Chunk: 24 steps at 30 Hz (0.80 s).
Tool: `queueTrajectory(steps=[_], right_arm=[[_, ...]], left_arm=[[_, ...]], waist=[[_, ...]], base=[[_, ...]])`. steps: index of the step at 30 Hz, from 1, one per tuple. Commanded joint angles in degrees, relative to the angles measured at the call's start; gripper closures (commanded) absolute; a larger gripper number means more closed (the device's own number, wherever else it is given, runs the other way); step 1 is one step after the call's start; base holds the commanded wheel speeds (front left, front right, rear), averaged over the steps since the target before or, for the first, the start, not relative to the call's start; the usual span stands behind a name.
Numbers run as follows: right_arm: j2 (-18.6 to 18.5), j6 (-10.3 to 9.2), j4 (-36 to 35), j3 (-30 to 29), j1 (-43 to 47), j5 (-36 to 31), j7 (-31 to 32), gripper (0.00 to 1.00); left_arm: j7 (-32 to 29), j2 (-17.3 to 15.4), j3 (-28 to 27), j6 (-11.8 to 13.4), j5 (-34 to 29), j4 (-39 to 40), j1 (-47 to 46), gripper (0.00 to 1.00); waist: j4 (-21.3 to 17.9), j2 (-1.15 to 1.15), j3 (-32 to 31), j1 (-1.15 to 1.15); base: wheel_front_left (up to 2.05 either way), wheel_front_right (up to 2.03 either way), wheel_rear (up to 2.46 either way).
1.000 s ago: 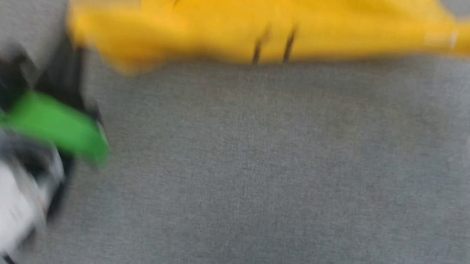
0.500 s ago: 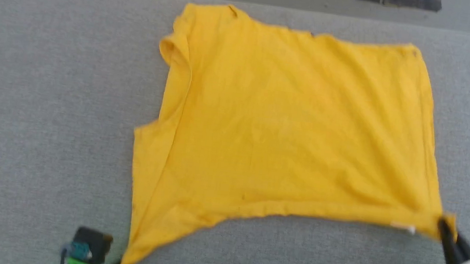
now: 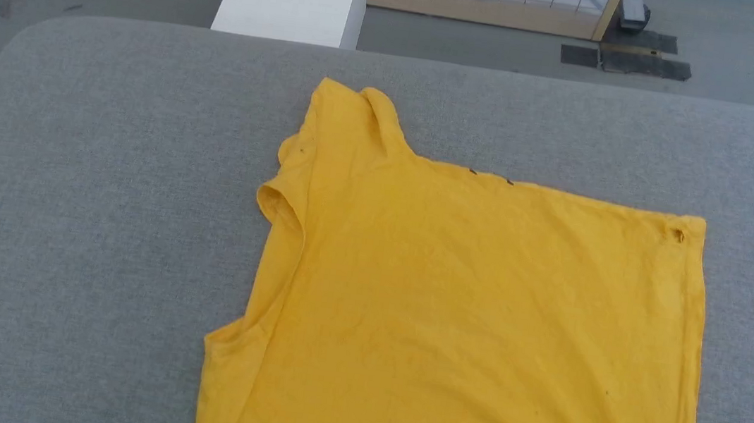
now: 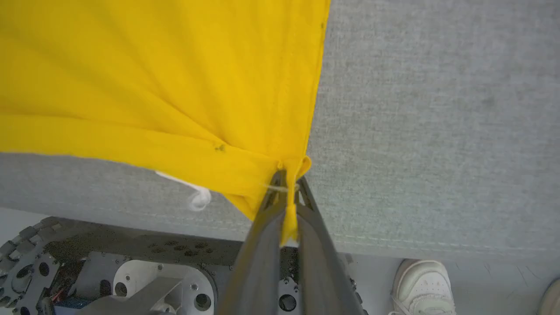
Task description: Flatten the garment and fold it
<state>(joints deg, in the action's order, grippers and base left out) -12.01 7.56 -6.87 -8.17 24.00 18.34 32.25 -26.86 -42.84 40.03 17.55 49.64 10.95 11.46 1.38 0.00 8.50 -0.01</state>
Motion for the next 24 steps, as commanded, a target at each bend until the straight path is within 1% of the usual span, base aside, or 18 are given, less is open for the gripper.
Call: queueTrajectory(steps=[1,4,5,8,14,19,21,24], right_arm=[[-0.08,-0.08,-0.69,-0.64,1.45,0.57,1.10,1.00],[0.29,-0.08,-2.38,-2.05,2.53,0.73,1.53,1.00],[0.59,-0.08,-3.98,-3.15,1.96,0.28,-0.02,1.00],[0.36,-0.08,-4.96,-3.43,0.31,-0.35,-1.98,1.00],[-2.00,-0.08,-6.45,-2.90,-5.71,-1.06,-5.58,1.00],[-4.72,-0.08,-6.76,-1.82,-12.93,-1.74,-6.47,1.00],[-5.74,-0.08,-6.66,-1.29,-15.80,-2.27,-6.28,1.00],[-6.88,-0.08,-5.87,0.14,-19.73,-2.55,-5.80,1.00]], left_arm=[[-0.56,-0.83,-0.14,0.52,1.12,0.40,1.62,1.00],[0.49,-1.39,-1.17,1.24,1.45,1.62,2.46,1.00],[3.25,-1.72,-2.84,1.57,0.42,3.00,1.73,1.00],[5.56,-2.14,-4.09,1.45,-1.38,4.51,-0.05,1.00],[8.35,-3.26,-6.15,0.72,-6.48,8.51,-6.97,1.00],[8.95,-2.88,-7.55,-0.80,-9.60,11.50,-14.98,1.00],[9.14,-2.63,-7.92,-1.63,-10.89,11.58,-18.35,1.00],[10.31,-1.18,-8.33,-2.69,-12.21,10.31,-22.76,1.00]], waist=[[0.00,0.00,-1.01,0.01],[0.03,0.00,-1.81,0.01],[0.12,0.00,-2.25,0.01],[0.03,0.00,-2.18,0.01],[-0.65,0.00,0.17,0.01],[-1.47,0.00,4.25,0.01],[-1.77,0.00,6.07,0.01],[-2.23,0.00,8.62,0.01]], base=[[0.00,0.00,0.00],[0.00,0.00,0.00],[0.00,0.00,0.00],[0.00,0.00,0.00],[0.00,0.00,0.00],[0.00,0.00,0.00],[0.00,0.00,0.00],[0.00,0.00,0.00]])
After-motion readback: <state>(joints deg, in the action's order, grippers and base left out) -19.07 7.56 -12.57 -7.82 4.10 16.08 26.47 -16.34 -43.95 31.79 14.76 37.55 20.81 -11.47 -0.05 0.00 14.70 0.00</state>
